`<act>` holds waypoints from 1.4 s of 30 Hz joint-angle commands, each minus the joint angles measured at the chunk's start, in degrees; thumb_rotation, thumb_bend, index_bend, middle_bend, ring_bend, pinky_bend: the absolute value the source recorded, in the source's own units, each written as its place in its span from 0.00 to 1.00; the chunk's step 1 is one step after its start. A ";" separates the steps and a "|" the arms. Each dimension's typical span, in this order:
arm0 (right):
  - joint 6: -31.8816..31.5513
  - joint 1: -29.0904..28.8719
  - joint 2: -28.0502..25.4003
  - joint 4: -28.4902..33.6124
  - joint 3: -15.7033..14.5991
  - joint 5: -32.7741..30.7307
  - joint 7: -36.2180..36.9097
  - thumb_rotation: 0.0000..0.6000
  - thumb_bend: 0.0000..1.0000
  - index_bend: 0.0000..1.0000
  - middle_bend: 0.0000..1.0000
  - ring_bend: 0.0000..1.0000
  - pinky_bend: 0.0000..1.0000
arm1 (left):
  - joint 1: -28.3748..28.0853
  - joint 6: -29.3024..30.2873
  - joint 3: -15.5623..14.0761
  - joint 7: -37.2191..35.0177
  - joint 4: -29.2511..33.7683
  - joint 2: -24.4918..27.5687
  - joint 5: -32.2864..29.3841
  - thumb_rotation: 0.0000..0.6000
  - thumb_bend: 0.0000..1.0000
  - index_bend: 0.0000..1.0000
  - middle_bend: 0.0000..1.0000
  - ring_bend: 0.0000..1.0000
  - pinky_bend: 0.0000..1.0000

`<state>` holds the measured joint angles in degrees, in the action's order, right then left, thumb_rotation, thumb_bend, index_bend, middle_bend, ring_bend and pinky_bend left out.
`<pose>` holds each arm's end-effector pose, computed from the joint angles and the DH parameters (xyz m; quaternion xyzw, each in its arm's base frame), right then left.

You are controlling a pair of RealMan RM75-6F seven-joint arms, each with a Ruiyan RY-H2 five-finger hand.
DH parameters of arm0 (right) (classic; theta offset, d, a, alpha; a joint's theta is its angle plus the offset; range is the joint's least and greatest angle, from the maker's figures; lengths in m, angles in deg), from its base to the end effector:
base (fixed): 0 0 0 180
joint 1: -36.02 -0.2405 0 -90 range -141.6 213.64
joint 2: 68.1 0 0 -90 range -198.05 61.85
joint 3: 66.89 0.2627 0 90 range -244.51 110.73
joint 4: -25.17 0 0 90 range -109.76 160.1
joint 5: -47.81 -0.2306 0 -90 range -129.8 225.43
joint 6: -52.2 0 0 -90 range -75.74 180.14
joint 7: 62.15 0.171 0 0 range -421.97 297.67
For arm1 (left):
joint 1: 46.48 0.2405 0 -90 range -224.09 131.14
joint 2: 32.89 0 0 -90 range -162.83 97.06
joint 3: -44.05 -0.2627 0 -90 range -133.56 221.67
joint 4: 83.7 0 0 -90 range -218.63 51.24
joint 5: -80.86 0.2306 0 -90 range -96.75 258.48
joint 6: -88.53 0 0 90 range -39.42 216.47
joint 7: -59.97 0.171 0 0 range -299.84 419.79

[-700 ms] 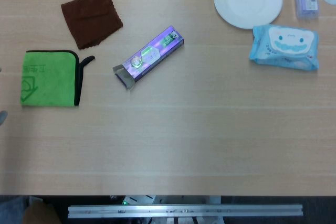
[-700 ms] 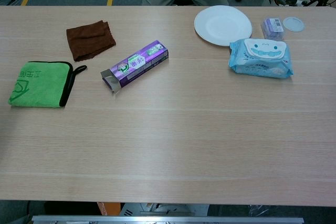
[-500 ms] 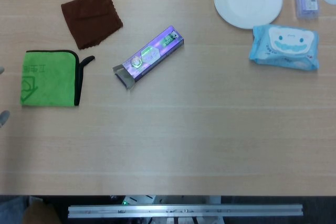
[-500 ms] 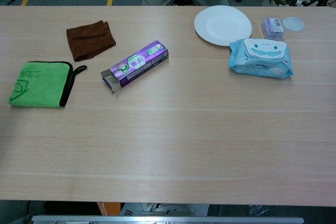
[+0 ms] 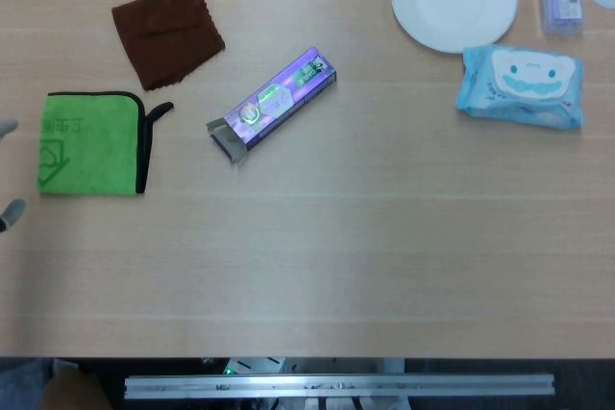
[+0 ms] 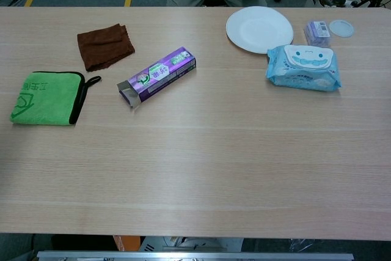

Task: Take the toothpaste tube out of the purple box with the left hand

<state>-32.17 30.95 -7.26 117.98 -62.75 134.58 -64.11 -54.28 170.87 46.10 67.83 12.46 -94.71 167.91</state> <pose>-0.3236 -0.2168 0.1624 0.6116 -0.3549 0.3729 0.6007 -0.3045 0.2216 0.1384 -0.6437 -0.3496 -0.3575 0.5793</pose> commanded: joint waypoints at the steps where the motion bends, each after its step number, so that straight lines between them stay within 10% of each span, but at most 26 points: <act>1: 0.24 -0.57 -0.22 0.25 0.48 0.05 -0.52 1.00 0.18 0.38 0.39 0.41 0.43 | -1.01 -1.29 0.48 -0.01 0.42 0.72 -0.52 1.00 0.15 0.21 0.27 0.22 0.15; 31: 3.36 -4.72 -1.59 4.56 2.41 -1.10 -5.12 1.00 0.18 0.38 0.39 0.41 0.43 | -22.78 -24.15 9.01 10.14 -1.08 -11.51 -14.61 1.00 0.15 0.16 0.25 0.22 0.15; 42: 3.31 -4.95 -1.76 4.46 2.31 -1.19 -4.96 1.00 0.18 0.38 0.39 0.41 0.43 | -29.82 -28.16 9.87 21.95 -1.27 -17.70 -28.84 0.60 0.15 0.03 0.18 0.20 0.15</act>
<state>-28.86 26.01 -9.03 122.45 -60.43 133.40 -69.09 -82.21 143.54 56.16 86.93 11.45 -110.51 141.56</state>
